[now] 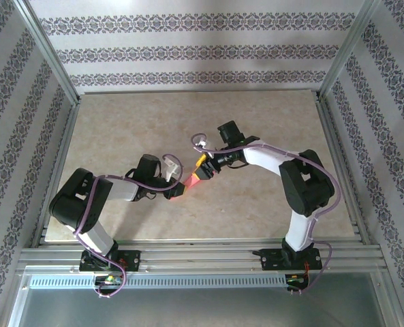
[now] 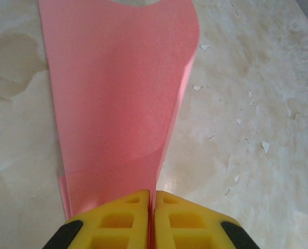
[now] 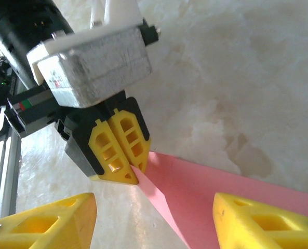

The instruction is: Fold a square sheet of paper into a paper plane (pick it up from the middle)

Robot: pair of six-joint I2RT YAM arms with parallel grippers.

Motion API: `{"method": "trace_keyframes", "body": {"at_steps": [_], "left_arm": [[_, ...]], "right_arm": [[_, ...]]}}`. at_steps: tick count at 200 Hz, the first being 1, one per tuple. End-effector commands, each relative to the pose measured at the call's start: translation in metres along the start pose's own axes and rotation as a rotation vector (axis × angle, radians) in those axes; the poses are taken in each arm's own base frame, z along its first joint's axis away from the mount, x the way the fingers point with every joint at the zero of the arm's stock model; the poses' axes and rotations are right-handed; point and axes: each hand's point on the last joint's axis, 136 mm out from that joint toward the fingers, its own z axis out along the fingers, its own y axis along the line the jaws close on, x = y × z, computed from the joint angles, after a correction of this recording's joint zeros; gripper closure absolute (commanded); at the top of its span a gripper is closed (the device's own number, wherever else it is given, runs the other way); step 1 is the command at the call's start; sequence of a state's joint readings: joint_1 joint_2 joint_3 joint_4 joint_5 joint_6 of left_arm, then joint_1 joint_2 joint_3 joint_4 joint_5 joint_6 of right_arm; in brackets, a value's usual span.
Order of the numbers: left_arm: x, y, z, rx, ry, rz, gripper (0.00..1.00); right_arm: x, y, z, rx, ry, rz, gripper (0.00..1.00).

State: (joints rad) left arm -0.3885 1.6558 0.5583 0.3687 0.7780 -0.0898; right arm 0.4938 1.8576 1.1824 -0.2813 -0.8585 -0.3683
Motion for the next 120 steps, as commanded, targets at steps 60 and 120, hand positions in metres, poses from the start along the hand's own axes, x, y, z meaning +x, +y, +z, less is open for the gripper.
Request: {"method": "trace_keyframes", "body": {"at_steps": [60, 120], "left_arm": [[-0.013, 0.0, -0.007, 0.015, -0.044, 0.036, 0.87], [-0.014, 0.0, -0.006, 0.02, -0.038, 0.037, 0.87]], "right_arm": [[0.002, -0.008, 0.016, -0.081, 0.018, -0.045, 0.45], [0.011, -0.001, 0.018, -0.176, 0.045, -0.065, 0.5]]}}
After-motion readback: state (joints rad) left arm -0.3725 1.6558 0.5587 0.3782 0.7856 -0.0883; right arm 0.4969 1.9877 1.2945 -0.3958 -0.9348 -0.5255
